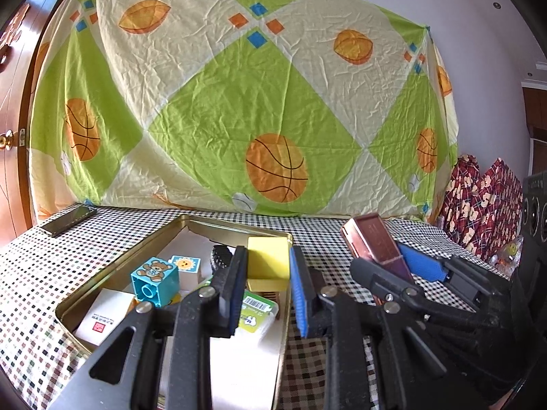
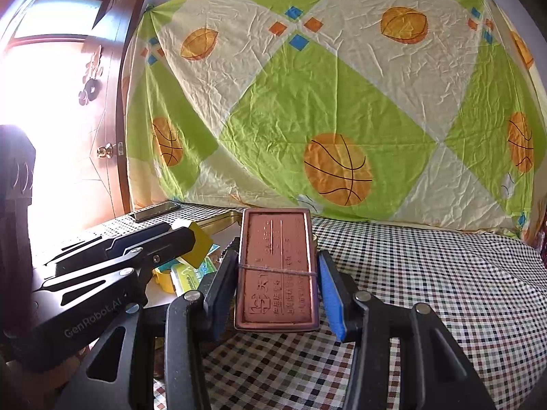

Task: Organize rigid objects
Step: 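Carry the yellow cube over the tin while the right tool carries the copper case there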

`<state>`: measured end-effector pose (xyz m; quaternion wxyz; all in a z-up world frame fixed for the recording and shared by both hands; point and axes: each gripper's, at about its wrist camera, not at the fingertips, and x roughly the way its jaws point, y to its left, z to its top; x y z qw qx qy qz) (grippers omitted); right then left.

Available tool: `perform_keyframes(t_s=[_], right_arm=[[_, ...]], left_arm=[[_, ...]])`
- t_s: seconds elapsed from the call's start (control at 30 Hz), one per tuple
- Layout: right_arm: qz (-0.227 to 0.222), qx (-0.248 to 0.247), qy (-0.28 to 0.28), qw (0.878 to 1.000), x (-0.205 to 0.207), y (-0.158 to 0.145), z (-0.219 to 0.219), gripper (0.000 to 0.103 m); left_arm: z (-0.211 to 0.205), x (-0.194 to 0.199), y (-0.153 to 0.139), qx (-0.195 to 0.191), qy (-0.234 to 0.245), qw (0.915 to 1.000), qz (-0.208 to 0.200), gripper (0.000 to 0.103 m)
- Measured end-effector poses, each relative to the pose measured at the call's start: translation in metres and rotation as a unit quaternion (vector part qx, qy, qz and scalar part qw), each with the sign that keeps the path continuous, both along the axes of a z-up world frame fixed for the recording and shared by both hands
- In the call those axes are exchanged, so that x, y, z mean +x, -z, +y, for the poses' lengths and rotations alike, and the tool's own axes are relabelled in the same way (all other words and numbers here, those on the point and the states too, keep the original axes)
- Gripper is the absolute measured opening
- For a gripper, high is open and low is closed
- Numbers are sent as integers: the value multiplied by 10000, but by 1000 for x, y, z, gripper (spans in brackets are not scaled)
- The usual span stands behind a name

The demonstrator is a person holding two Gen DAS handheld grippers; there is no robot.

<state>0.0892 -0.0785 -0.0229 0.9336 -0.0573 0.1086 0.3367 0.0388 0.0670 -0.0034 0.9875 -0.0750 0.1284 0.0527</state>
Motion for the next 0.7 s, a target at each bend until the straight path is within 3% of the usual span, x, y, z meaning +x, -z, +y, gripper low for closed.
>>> perform_keyframes(t_s=[0.7], right_arm=[[-32,-210,-282,9994,-8,1,38,49]], left_arm=[[36,-10,4,-77,-246,9996,114,24]])
